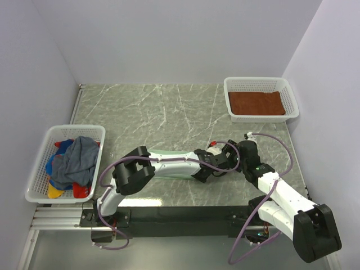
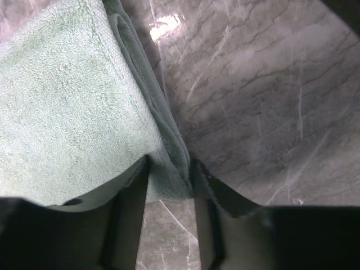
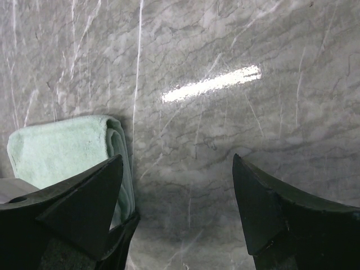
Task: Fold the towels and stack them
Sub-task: Neatly place the folded towel into the bin
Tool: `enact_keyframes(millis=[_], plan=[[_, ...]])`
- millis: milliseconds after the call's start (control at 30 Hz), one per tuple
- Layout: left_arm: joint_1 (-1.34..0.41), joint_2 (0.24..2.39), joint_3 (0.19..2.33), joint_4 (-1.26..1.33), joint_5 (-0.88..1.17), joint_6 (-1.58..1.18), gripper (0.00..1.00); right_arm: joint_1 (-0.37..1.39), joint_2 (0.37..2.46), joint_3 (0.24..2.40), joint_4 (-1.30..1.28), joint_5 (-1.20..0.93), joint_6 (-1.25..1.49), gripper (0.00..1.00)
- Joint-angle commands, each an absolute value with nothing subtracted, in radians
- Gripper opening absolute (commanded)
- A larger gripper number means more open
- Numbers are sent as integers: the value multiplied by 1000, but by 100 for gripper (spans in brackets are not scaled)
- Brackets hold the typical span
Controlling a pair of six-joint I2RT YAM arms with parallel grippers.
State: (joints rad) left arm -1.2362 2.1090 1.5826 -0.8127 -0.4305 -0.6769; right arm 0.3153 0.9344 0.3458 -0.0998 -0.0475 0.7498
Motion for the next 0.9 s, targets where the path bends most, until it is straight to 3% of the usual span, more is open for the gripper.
enact_keyframes(millis=[0, 167, 233, 267, 567, 867], plan=[[-1230, 2146, 1572, -833, -373, -690, 40, 311, 911, 354, -75, -63, 749, 85], [-1210, 2134, 1522, -792, -347, -690, 22, 311, 911, 354, -63, -89, 750, 85], [-1201, 2114, 1491, -766, -344, -683, 3, 311, 926, 353, -43, -129, 761, 85], [-1198, 2103, 1482, -755, -342, -681, 1, 311, 937, 347, -31, -146, 765, 85], [-1157, 1892, 1348, -554, -261, -666, 1, 316, 1110, 279, 234, -398, 923, 85], [-1132, 1839, 1316, -532, -236, -670, 1, 382, 1310, 271, 480, -440, 1111, 86]])
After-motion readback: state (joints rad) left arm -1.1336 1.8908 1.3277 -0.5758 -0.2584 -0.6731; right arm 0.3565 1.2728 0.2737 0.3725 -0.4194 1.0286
